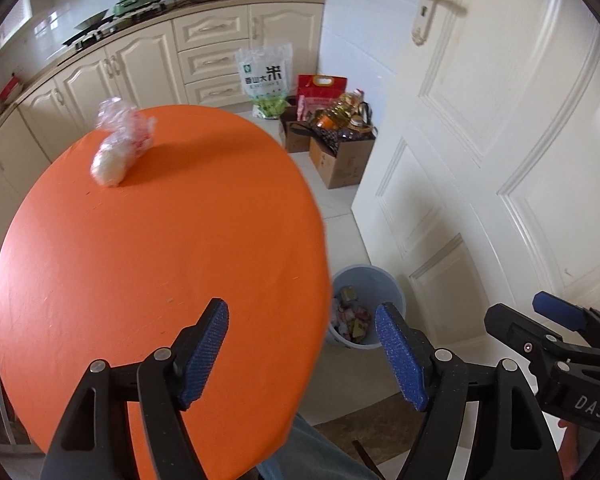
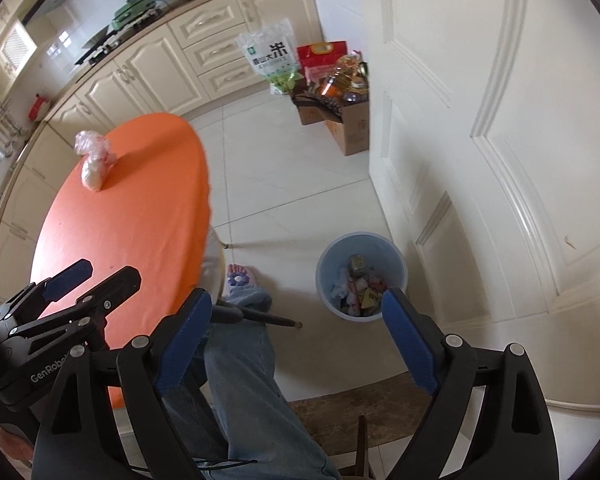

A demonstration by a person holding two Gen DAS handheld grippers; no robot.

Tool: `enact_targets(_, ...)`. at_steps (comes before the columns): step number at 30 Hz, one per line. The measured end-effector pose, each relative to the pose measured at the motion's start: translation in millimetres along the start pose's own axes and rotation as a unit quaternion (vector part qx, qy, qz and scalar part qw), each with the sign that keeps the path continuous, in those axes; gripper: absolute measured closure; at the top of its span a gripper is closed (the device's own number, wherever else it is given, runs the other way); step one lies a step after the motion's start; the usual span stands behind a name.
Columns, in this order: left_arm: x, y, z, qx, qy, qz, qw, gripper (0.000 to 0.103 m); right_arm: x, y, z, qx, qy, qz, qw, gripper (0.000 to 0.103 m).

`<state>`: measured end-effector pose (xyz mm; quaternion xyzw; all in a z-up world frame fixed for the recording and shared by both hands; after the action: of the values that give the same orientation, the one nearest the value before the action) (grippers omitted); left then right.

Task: Collect trash
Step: 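Move both open tools back to the table, then grasp the plastic bag holding a round white item with the right tool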

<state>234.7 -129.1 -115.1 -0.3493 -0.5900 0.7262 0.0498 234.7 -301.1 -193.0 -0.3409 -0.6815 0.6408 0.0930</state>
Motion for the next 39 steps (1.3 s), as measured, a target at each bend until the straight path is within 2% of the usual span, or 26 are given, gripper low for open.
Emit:
enact_targets(9, 33, -54, -79, -0.036, -0.074, 0.025, 0.9963, 0.028, 1, 13, -85, -0.026, -0.073, -0.004, 0.997, 0.010)
enact_targets(17, 44, -73, -156, -0.088, -0.153, 0.033, 0.9837, 0.024, -14, 41, -168, -0.042, -0.143, -0.019, 0.989, 0.009)
enact_targets(21, 34, -70, -192, -0.100, -0.185, 0.025, 0.9772, 0.024, -29, 62, -213, -0.048, -0.182, -0.030, 0.982, 0.009)
enact_targets(28, 14, -55, -255, -0.119, -0.220, 0.013, 0.9681, 0.024, -62, 98, -266, -0.061, -0.213, -0.042, 0.974, 0.009)
enact_targets(34, -12, -24, -295, -0.125, -0.234, -0.008, 0.9642, 0.024, -106, 144, -304, -0.037, -0.226, -0.046, 0.972, 0.009)
enact_targets(39, -38, 7, -317, -0.140, -0.229, -0.023, 0.9631, 0.024, -140, 188, -328, 0.007, -0.240, -0.045, 0.970, 0.009)
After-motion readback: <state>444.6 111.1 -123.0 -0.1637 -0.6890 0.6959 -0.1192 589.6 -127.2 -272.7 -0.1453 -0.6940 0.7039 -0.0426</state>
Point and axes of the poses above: each gripper's, at about its wrist camera, not at the fingertips, and y roughly the way its jaws point, z to its right, x to its underside, the point moved 1 cm from there along y, roughly the way its jaws point, and after that the axes turned 3 degrees about -z, right-handed, at the moved point
